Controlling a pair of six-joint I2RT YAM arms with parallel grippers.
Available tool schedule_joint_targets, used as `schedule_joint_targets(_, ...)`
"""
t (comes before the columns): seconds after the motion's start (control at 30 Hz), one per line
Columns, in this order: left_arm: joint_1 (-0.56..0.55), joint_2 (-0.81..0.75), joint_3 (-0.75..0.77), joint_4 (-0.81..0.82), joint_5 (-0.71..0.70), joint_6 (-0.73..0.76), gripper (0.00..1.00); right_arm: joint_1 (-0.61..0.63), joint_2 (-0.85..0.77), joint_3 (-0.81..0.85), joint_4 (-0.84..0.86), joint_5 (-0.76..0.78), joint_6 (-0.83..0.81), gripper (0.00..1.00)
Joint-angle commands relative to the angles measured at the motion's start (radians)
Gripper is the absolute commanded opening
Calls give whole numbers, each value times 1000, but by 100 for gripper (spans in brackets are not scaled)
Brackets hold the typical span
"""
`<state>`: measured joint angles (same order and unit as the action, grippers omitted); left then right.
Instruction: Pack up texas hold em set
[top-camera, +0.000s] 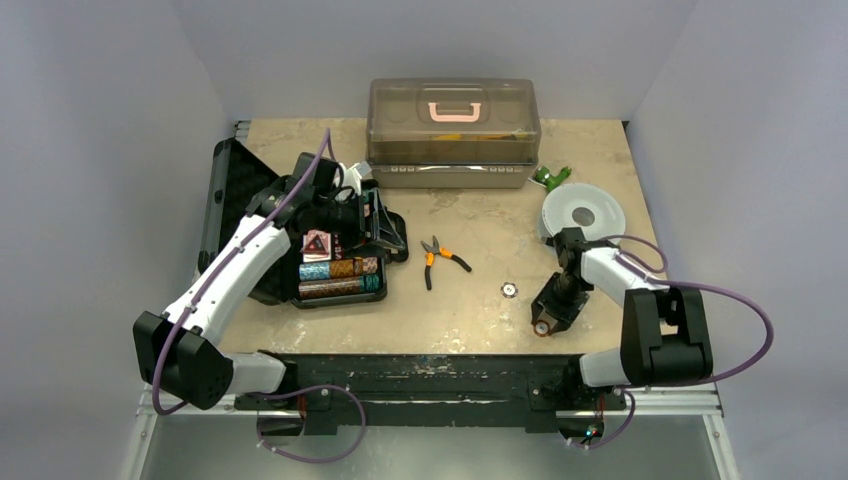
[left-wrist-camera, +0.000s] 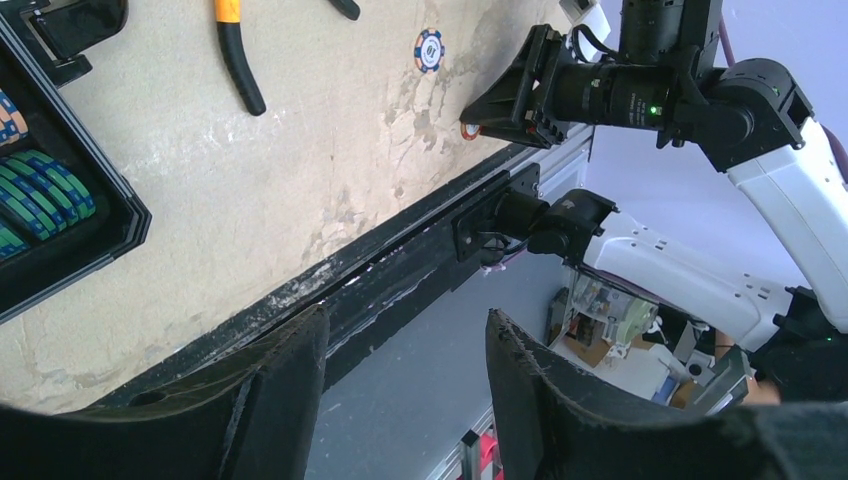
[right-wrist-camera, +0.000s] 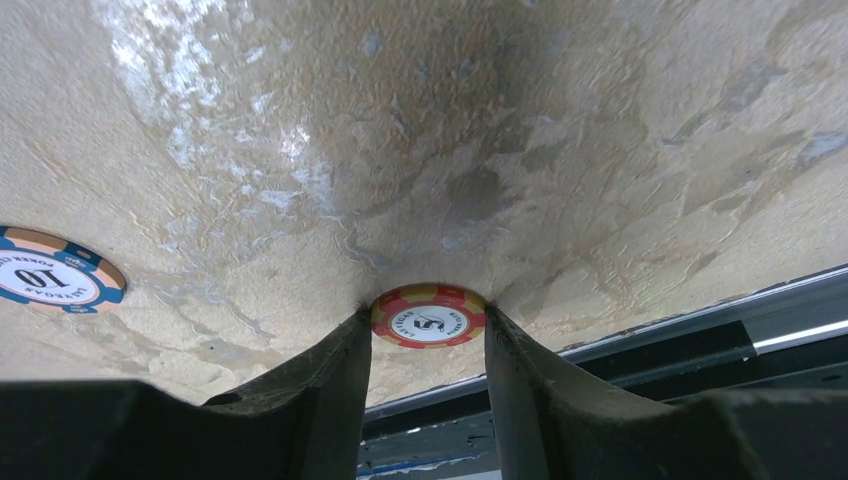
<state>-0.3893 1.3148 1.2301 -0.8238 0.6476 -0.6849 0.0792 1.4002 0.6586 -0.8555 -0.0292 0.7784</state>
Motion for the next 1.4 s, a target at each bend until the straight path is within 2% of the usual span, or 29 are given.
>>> schedule_joint_targets(0.0, -3, -14, -3, 26, 22, 28, 57, 23, 47, -51, 44, 3, 59, 41)
schedule_joint_targets(0.17, -3, -4, 8, 26, 27, 28, 57, 22, 48, -47, 50, 3, 68, 40)
schedule_joint_targets(0.33, -3, 6, 20, 20, 28, 34, 57, 34, 39, -23, 52, -7, 64, 35)
schedule_joint_targets(0.8, -4, 32, 21, 23, 33, 36, 57, 48, 66, 131, 40, -112, 100, 34)
schedule_joint_targets(0.97, -5, 48, -11, 62, 66, 29, 57, 51, 118, 209, 63, -167, 134, 33)
schedule_joint_targets(1.13, -22, 83, -39, 170, 104, 10, 57, 77, 177, 295, 87, -224, 186, 33)
schedule_joint_targets(1.23, -62, 124, -32, 240, 72, 5, 57, 102, 214, 346, 105, -275, 236, 33)
schedule_joint_targets(1.37, -142, 191, 10, 264, -45, 30, 58, 139, 246, 419, 128, -341, 306, 33)
